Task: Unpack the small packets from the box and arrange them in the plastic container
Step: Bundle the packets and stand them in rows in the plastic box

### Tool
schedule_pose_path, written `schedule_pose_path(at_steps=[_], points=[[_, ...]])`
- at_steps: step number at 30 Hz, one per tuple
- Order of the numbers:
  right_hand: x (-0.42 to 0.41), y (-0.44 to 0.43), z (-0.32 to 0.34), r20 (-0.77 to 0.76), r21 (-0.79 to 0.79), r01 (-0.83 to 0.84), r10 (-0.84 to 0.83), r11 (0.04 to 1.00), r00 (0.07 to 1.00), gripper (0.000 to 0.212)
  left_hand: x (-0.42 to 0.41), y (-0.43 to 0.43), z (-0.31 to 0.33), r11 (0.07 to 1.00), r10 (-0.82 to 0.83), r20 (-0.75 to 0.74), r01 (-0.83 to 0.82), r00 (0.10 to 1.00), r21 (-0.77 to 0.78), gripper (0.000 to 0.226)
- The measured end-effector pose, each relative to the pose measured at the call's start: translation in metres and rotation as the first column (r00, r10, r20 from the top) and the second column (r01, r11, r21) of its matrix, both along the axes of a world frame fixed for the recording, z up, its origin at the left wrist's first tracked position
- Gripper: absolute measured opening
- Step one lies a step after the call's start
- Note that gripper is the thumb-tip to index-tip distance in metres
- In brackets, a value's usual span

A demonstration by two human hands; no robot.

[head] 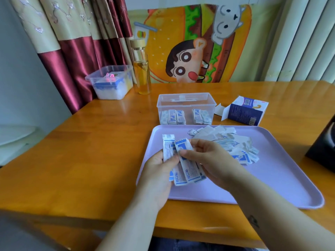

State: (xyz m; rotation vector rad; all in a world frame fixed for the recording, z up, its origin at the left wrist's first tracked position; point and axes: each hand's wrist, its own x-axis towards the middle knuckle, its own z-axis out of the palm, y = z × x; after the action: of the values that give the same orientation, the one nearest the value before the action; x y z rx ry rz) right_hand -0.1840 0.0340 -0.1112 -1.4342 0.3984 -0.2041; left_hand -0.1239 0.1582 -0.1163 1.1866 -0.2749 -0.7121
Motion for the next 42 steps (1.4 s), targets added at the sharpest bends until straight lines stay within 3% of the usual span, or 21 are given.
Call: schedule_pose_path(at_steps=[2, 5, 12, 18, 22, 26, 28, 31, 33, 35, 37, 42], points=[[-0.003, 0.000, -0.002, 0.008, -0.084, 0.093, -0.093, 0.992, 0.996, 0.019, -0.004, -0.004, 0.001, 1.000, -0.013, -0.070, 0.012, 0.997, -0.013, 0.021], [-0.009, -0.004, -0.004, 0.017, -0.083, 0.135, -0.134, 0.987, 0.991, 0.018, -0.008, -0.009, 0.003, 0.999, -0.021, -0.170, 0.015, 0.985, -0.033, 0.022], [-0.019, -0.007, -0.003, 0.101, 0.056, 0.115, -0.120, 0.992, 0.988, 0.043, -0.016, -0.014, 0.006, 0.997, 0.027, -0.040, -0.029, 0.999, -0.065, 0.024], [-0.020, 0.011, -0.007, 0.114, 0.015, 0.260, -0.260, 0.966, 0.959, 0.012, -0.025, -0.031, 0.005, 0.987, 0.130, -0.139, -0.142, 0.982, -0.079, 0.018], [-0.017, 0.020, -0.008, 0.130, 0.109, 0.340, -0.353, 0.934, 0.927, 0.010, -0.027, -0.041, 0.007, 0.977, 0.168, -0.231, -0.193, 0.958, -0.091, 0.013], [-0.017, 0.017, -0.009, 0.145, 0.169, 0.349, -0.373, 0.922, 0.916, 0.013, -0.029, -0.044, 0.009, 0.979, 0.132, -0.265, -0.168, 0.955, -0.119, 0.025], [-0.020, 0.009, -0.005, 0.160, 0.253, 0.362, -0.408, 0.897, 0.899, 0.015, -0.025, -0.042, 0.014, 0.963, 0.191, -0.302, -0.239, 0.934, -0.129, 0.021], [-0.030, -0.010, 0.006, 0.139, 0.331, 0.431, -0.495, 0.840, 0.858, 0.016, 0.000, -0.028, 0.016, 0.949, 0.308, -0.061, -0.311, 0.949, -0.047, 0.019], [-0.037, -0.021, 0.013, 0.123, 0.376, 0.440, -0.515, 0.815, 0.848, 0.017, 0.018, -0.017, 0.016, 0.970, 0.208, 0.209, -0.229, 0.956, 0.081, 0.025], [-0.040, -0.026, 0.014, 0.118, 0.416, 0.423, -0.509, 0.805, 0.853, 0.016, 0.027, -0.012, 0.010, 0.924, -0.004, 0.436, -0.163, 0.900, 0.346, 0.042], [-0.038, -0.026, 0.013, 0.104, 0.417, 0.398, -0.478, 0.817, 0.872, 0.017, 0.025, -0.015, 0.004, 0.830, -0.211, 0.540, -0.143, 0.815, 0.540, 0.053], [-0.035, -0.020, 0.003, 0.034, 0.316, 0.337, -0.366, 0.887, 0.930, 0.015, 0.012, -0.021, -0.008, 0.580, -0.542, 0.627, -0.291, 0.559, 0.761, 0.050]])
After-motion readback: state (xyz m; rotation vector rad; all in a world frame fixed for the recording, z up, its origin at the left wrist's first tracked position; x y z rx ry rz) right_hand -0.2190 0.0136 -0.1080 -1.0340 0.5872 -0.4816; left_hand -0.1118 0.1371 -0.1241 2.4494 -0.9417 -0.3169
